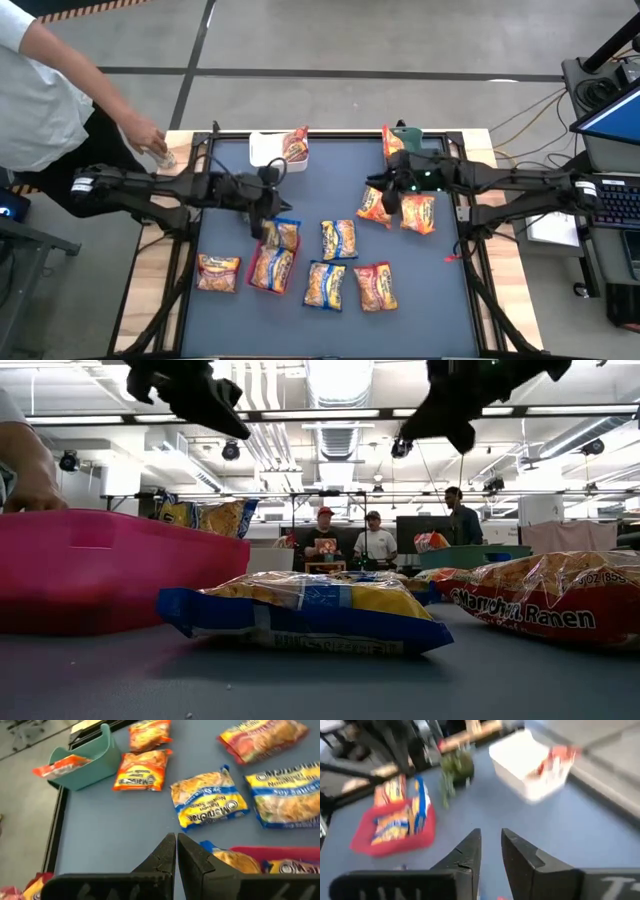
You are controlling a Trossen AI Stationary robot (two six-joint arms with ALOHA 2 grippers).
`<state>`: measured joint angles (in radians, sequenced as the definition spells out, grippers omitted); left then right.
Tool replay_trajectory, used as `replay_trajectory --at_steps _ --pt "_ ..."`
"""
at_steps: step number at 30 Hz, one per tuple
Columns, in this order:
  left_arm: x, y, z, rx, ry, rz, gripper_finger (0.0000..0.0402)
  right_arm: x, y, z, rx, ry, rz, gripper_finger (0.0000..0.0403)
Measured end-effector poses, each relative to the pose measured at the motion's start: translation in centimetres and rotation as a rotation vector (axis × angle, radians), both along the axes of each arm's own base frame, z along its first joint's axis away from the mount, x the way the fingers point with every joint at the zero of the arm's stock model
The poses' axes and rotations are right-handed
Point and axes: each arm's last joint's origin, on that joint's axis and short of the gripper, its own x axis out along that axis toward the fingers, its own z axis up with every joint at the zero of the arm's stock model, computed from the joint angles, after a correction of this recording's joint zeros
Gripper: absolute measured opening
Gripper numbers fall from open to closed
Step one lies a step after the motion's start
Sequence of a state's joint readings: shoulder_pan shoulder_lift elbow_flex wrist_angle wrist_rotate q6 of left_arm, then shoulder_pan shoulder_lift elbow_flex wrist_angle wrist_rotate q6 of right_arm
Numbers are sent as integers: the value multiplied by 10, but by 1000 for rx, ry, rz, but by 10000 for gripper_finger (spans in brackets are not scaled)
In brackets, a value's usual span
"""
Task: Sort Maruchan noodles
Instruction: Put the left orange noodle pack into the green bin
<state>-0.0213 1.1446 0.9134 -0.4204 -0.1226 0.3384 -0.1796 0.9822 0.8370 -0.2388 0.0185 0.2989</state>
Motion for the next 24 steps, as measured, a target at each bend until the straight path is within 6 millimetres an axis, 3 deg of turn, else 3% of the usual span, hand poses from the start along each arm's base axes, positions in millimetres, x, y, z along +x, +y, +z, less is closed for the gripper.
replay_trajectory --at_steps 11,20,24 --pt "11 1 -19 21 73 -38 0 10 2 -45 233 510 -113 30" --pt "-13 6 -41 0 -56 -67 0 33 -2 -55 202 577 -88 27" --pt "-27 9 -39 3 -164 -50 0 42 -5 -57 198 588 -92 27"
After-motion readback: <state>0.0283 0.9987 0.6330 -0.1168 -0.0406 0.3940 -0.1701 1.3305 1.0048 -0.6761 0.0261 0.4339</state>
